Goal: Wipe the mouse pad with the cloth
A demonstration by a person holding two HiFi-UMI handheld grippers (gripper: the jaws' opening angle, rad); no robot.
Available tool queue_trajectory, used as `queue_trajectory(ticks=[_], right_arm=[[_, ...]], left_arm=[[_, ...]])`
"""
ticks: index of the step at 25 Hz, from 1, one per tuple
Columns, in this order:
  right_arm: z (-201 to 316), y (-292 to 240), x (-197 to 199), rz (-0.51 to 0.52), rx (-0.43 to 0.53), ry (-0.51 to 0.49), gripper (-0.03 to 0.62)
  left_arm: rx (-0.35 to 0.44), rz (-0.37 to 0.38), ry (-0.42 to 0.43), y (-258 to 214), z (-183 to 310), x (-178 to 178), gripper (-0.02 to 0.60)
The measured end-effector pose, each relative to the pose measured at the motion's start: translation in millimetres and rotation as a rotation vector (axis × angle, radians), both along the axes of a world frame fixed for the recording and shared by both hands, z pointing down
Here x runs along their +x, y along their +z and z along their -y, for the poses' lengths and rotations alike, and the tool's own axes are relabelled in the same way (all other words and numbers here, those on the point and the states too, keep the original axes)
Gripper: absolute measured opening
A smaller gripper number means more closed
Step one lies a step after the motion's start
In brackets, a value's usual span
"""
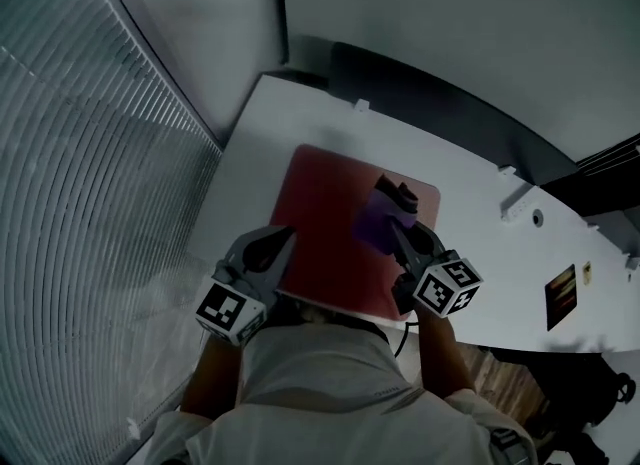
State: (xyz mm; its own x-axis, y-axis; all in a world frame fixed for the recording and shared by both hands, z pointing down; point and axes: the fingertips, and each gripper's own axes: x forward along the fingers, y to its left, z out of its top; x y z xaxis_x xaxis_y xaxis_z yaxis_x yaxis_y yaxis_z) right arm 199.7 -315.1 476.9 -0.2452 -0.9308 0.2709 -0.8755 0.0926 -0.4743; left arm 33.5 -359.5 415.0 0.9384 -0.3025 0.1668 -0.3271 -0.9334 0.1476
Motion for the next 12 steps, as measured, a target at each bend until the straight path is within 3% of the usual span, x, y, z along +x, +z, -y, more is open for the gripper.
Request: queue_trajectory(ticks=[7, 12], right_arm=[[108.4, 40.4, -79.2, 0.025, -0.067, -0.137, 0.046], [184.1, 87.5, -126.4, 0.071, -0.155, -0.217, 0.046]], left_arm=[[-0.053, 0.04, -0.075, 31.3, 48.5, -70.2, 0.0], [-0.086, 0.037, -0.079, 40.7, 74.4, -93.6, 0.0]])
